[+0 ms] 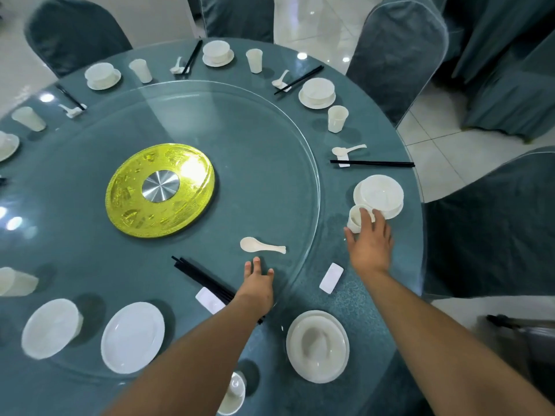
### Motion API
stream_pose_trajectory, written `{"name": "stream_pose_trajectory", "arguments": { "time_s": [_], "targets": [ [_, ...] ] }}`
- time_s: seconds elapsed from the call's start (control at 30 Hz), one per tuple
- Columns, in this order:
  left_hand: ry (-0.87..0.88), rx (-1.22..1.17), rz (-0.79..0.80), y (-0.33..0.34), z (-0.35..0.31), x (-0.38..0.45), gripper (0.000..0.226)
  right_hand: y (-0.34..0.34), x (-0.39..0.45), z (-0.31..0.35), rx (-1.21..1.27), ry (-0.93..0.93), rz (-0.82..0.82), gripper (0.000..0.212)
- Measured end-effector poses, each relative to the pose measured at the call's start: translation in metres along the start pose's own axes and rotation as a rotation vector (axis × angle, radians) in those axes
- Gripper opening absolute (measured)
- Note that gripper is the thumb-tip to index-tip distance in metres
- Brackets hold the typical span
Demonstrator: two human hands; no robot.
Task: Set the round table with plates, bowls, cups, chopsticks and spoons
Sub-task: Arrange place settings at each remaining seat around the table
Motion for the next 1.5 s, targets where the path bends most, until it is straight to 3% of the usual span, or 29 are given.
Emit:
{"name": "stream_pose_trajectory", "arguments": {
  "time_s": [0.23, 0.37, 0.5, 0.6, 0.7, 0.87, 0.97, 1.17, 1.5],
  "targets": [
    [0.0, 0.02, 0.013, -0.011, -0.006, -0.001, 0.079, 0.005, -0.085, 0.041, 0.101, -0.103, 0.138, 0.034],
    [0.051, -0.067, -0.035, -0.039, -0.005, -0.008, 0.059, 0.008, -0.128, 0.069, 0.204, -0.122, 0.255, 0.02],
    [0.0, -0.446, -0.37, -0.064, 0.022, -0.036, 0.03, 0.016, -0.15, 0.099, 0.209, -0.193, 0.383, 0.015],
    [-0.151, -0.606, -0.54, -0.042, 0.059, -0.073, 0.032, 0.024, -0.161, 0.124, 0.134, -0.3, 0.457, 0.02],
    [-0.278, -0.488, -0.426, -0.001, 0.086, -0.099, 0.033, 0.03, -0.168, 0.139, 0.066, -0.349, 0.486, 0.022],
    [-0.245, -0.285, -0.283, 0.031, 0.091, -0.108, 0.057, 0.037, -0.165, 0.149, -0.135, -0.413, 0.483, 0.022],
    [-0.237, -0.298, -0.204, 0.04, 0.086, -0.108, 0.065, 0.041, -0.165, 0.153, -0.175, -0.397, 0.507, 0.021],
    [-0.23, -0.369, -0.116, 0.039, 0.093, -0.106, 0.065, 0.045, -0.169, 0.152, -0.136, -0.319, 0.539, 0.021],
    [-0.158, -0.163, -0.093, 0.036, 0.087, -0.105, 0.067, 0.045, -0.163, 0.145, -0.14, -0.269, 0.553, 0.021]
  ]
}}
Point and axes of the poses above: each hand's wrist, its own x-axis towards the middle knuckle, its own y-axis out of the palm, z = x × y, the point moved 3 cm from there along x, towards the middle knuckle, and after that the axes turned 9 degrees about -z, right-handed, at the moved point
